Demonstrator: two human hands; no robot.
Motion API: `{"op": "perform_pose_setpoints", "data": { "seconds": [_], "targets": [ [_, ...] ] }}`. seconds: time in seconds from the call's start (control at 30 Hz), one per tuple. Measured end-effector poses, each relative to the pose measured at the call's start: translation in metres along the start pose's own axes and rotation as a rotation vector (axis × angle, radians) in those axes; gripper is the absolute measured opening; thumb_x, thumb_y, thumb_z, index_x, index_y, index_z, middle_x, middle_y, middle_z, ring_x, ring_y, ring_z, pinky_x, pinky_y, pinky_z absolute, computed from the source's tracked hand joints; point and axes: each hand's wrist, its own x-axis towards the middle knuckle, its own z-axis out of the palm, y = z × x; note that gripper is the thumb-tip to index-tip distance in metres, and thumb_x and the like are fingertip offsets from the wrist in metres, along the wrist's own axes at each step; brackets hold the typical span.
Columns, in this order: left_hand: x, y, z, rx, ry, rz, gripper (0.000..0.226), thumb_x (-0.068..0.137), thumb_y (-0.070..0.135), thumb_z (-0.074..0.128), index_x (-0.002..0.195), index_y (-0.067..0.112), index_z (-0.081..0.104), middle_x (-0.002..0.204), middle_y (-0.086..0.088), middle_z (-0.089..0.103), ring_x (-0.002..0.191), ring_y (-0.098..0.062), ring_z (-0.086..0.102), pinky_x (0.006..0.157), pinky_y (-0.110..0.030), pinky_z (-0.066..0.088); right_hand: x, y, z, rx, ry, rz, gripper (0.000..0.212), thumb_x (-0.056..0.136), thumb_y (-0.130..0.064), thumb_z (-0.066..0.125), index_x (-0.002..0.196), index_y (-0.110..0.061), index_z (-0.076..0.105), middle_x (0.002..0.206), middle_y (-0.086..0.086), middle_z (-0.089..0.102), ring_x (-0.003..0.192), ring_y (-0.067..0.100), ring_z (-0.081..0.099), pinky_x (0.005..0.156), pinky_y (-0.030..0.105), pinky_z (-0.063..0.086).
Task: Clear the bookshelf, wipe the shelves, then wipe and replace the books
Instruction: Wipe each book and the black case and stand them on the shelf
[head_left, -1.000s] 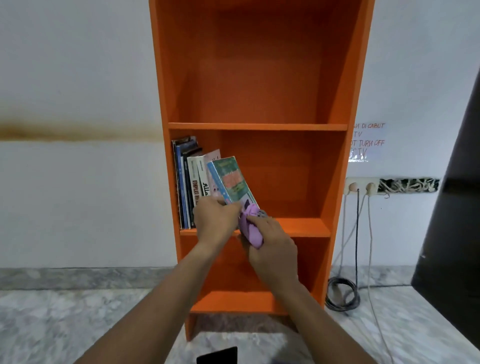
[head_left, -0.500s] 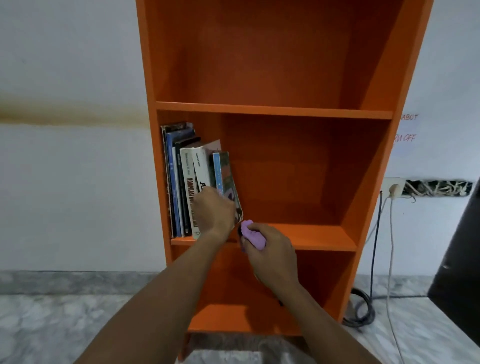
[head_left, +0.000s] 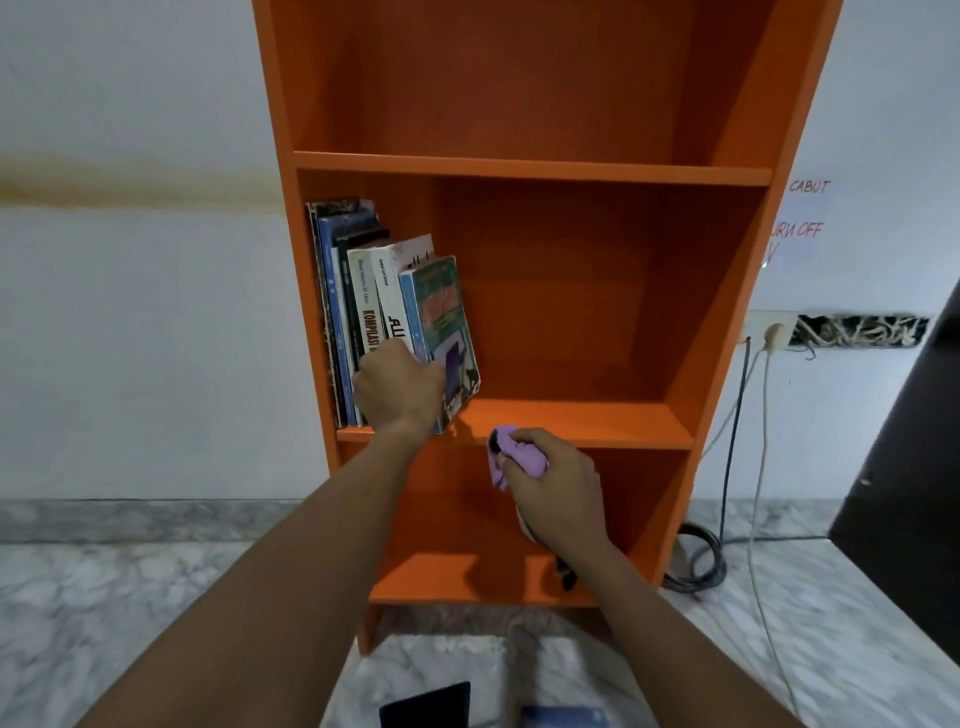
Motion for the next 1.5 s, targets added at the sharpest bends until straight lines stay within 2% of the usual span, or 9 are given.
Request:
{"op": "perform_pose_setpoints", "data": {
  "seconds": [0.23, 0.43, 0.67, 0.9, 1.0, 1.13, 1.27, 1.43, 1.5],
  "targets": [
    [-0.019, -0.003, -0.008, 0.019, -0.022, 0.025, 0.02, 0.081, 0.026, 0.076, 0.075, 0.012, 0.063, 0.072, -0.003, 0.063, 0.069, -0.023, 0.064, 0.053, -0.029, 0.048, -0.015, 0.006, -0.018, 0.033, 0.017, 0.015, 0.012, 0.096, -0.044, 0.063, 0.106, -0.039, 0.067, 0.085, -0.008, 0.069, 0.065, 0.013, 0.057, 0.055, 0.043, 0.042],
    [-0.114, -0.043, 0.014, 0.012, -0.304, 0.02, 0.017, 0.076, 0.032, 0.063, 0.068, 0.018, 0.059, 0.069, -0.001, 0.064, 0.067, -0.029, 0.062, 0.065, -0.035, 0.054, -0.051, 0.028, -0.031, 0.128, 0.066, 0.193, 0.027, 0.1, -0.041, 0.063, 0.124, -0.029, 0.066, 0.101, -0.012, 0.066, 0.086, 0.01, 0.062, 0.067, 0.032, 0.047],
    [-0.298, -0.144, 0.082, 0.081, -0.948, -0.205, 0.042, 0.091, 0.023, 0.063, 0.059, 0.015, 0.036, 0.054, -0.004, 0.036, 0.047, -0.021, 0.032, 0.051, -0.028, 0.027, -0.16, 0.146, -0.007, 0.411, 0.071, 0.934, 0.037, 0.091, -0.048, 0.062, 0.075, -0.015, 0.061, 0.071, 0.009, 0.058, 0.067, 0.029, 0.057, 0.067, 0.043, 0.048],
    [-0.405, -0.202, 0.137, 0.263, -1.087, -0.463, 0.022, 0.09, 0.032, 0.071, 0.093, 0.014, 0.06, 0.119, -0.016, 0.064, 0.116, -0.034, 0.062, 0.09, -0.033, 0.05, -0.268, 0.245, 0.019, 0.662, 0.048, 1.325, 0.026, 0.063, -0.031, 0.068, 0.078, -0.009, 0.069, 0.078, 0.018, 0.066, 0.065, 0.03, 0.06, 0.061, 0.037, 0.044],
    [-0.425, -0.204, 0.153, 0.31, -0.988, -0.55, 0.056, 0.072, 0.027, 0.085, 0.112, 0.008, 0.051, 0.124, -0.019, 0.053, 0.117, -0.04, 0.055, 0.093, -0.04, 0.048, -0.281, 0.248, 0.023, 0.533, 0.073, 1.27, 0.009, 0.079, -0.016, 0.074, 0.074, -0.011, 0.068, 0.064, 0.014, 0.063, 0.059, 0.025, 0.059, 0.055, 0.03, 0.042],
    [-0.432, -0.203, 0.173, 0.355, -0.9, -0.662, 0.059, 0.079, 0.021, 0.074, 0.128, 0.003, 0.044, 0.128, -0.022, 0.056, 0.12, -0.042, 0.056, 0.097, -0.042, 0.046, -0.289, 0.261, 0.04, 0.524, 0.083, 1.27, 0.039, 0.056, -0.03, 0.076, 0.088, -0.008, 0.072, 0.074, 0.011, 0.069, 0.068, 0.026, 0.067, 0.062, 0.033, 0.046],
    [-0.42, -0.213, 0.178, 0.236, -1.018, -0.752, 0.055, 0.055, 0.034, 0.085, 0.101, 0.009, 0.069, 0.103, -0.012, 0.072, 0.097, -0.031, 0.069, 0.091, -0.045, 0.057, -0.29, 0.261, 0.03, 0.429, 0.027, 1.257, 0.053, 0.065, -0.024, 0.07, 0.116, -0.012, 0.066, 0.099, 0.009, 0.072, 0.088, 0.029, 0.071, 0.065, 0.027, 0.046],
    [-0.396, -0.209, 0.157, -0.271, -1.138, -0.865, 0.021, 0.094, 0.0, 0.061, 0.114, 0.004, 0.065, 0.106, -0.019, 0.072, 0.086, -0.03, 0.068, 0.07, -0.035, 0.055, -0.28, 0.231, 0.012, 0.289, -0.02, 0.916, 0.043, 0.092, -0.011, 0.069, 0.134, -0.013, 0.058, 0.125, 0.002, 0.064, 0.109, 0.014, 0.059, 0.08, 0.001, 0.04],
    [-0.377, -0.193, 0.135, -0.386, -1.211, -0.84, 0.023, 0.098, -0.002, 0.051, 0.115, 0.003, 0.065, 0.105, -0.026, 0.071, 0.084, -0.032, 0.066, 0.074, -0.041, 0.052, -0.276, 0.206, 0.017, 0.294, -0.148, 0.706, 0.051, 0.097, -0.026, 0.061, 0.146, -0.016, 0.051, 0.141, 0.003, 0.058, 0.124, 0.015, 0.056, 0.103, 0.014, 0.042]
  ]
}}
